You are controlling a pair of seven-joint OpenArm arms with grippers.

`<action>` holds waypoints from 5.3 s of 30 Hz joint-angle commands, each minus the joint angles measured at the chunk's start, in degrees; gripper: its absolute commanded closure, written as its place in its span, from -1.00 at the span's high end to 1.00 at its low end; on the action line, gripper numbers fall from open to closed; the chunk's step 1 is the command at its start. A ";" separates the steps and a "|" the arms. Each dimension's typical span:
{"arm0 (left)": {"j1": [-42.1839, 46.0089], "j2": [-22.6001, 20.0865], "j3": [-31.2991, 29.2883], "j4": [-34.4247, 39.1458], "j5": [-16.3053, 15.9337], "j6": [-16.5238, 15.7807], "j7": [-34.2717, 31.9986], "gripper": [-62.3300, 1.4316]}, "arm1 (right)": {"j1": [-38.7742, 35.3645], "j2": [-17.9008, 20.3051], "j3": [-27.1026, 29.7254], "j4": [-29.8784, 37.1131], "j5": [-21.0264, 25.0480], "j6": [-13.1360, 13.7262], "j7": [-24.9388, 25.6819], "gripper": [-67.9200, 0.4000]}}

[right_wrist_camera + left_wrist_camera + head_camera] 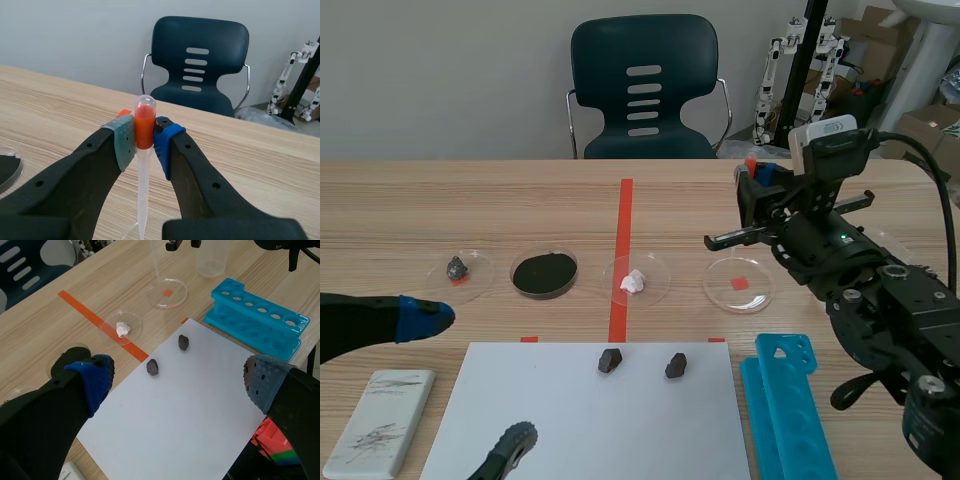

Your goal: Draw acid from the petri dish

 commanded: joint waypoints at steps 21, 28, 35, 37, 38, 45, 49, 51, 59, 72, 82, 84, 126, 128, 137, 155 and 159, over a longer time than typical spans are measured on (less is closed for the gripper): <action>0.15 0.13 -0.09 0.17 -0.79 0.13 -0.79 0.74 | 0.52 -0.04 0.37 -5.40 -3.65 -1.25 6.25 -0.71; 0.15 0.13 -0.09 0.17 -0.79 0.13 -0.79 0.74 | -0.59 -0.02 0.37 -5.97 -4.61 -1.25 7.89 -0.71; 0.15 0.13 -0.09 0.17 -0.81 0.13 -0.79 0.74 | -1.40 -0.04 0.37 -6.03 -4.76 -1.27 8.28 -0.71; 0.15 0.13 -0.09 0.17 -0.79 0.13 -0.79 0.74 | -1.55 -0.04 0.37 -6.08 -4.76 -1.27 8.35 -0.71; 0.15 0.13 -0.09 0.17 -0.79 0.13 -0.79 0.75 | -1.55 -0.04 0.37 -6.08 -4.76 -1.27 8.37 -0.71; 0.15 0.13 -0.09 0.17 -0.79 0.13 -0.79 0.74 | -1.55 -0.02 0.37 -6.08 -5.18 -1.27 9.07 -0.71; 0.15 0.13 -0.09 0.17 -0.79 0.13 -0.79 0.74 | -1.57 -0.02 0.37 -6.08 -5.40 -1.27 9.20 -0.79; 0.15 0.13 -0.09 0.17 -0.79 0.13 -0.79 0.74 | -1.57 -0.02 0.37 -6.08 -5.42 -1.27 9.20 -0.80; 0.15 0.13 -0.09 0.17 -0.79 0.13 -0.79 0.74 | -1.57 -0.02 0.37 -6.08 -5.42 -1.27 9.20 -0.80; 0.15 0.13 -0.09 0.17 -0.79 0.13 -0.79 0.74 | -2.03 -0.02 0.37 -6.08 -5.60 -1.29 10.10 -0.86; 0.15 0.13 -0.09 0.17 -0.79 0.13 -0.79 0.74 | -2.19 0.00 0.37 -6.08 -5.60 -1.31 10.64 -0.89; 0.15 0.13 -0.09 0.17 -0.79 0.13 -0.79 0.74 | -2.16 0.00 0.37 -6.08 -5.60 -1.31 10.64 -0.89; 0.15 0.13 -0.09 0.17 -0.79 0.13 -0.79 0.74 | -2.16 -0.02 0.37 -6.08 -6.64 -1.31 10.21 -0.74; 0.15 0.13 -0.09 0.17 -0.79 0.13 -0.79 0.74 | -2.16 -0.02 0.37 -6.08 -6.64 -1.31 10.23 -0.74; 0.15 0.13 -0.09 0.17 -0.79 0.13 -0.79 0.74 | -2.16 -0.02 0.37 -6.08 -6.64 -1.31 10.25 -0.74; 0.15 0.13 -0.09 0.17 -0.79 0.13 -0.79 0.74 | -2.16 0.00 0.37 -6.08 -6.64 -1.31 10.43 -0.74; 0.15 0.13 -0.09 0.17 -0.79 0.13 -0.79 0.74 | -2.16 0.00 0.37 -6.08 -6.67 -1.31 10.40 -0.74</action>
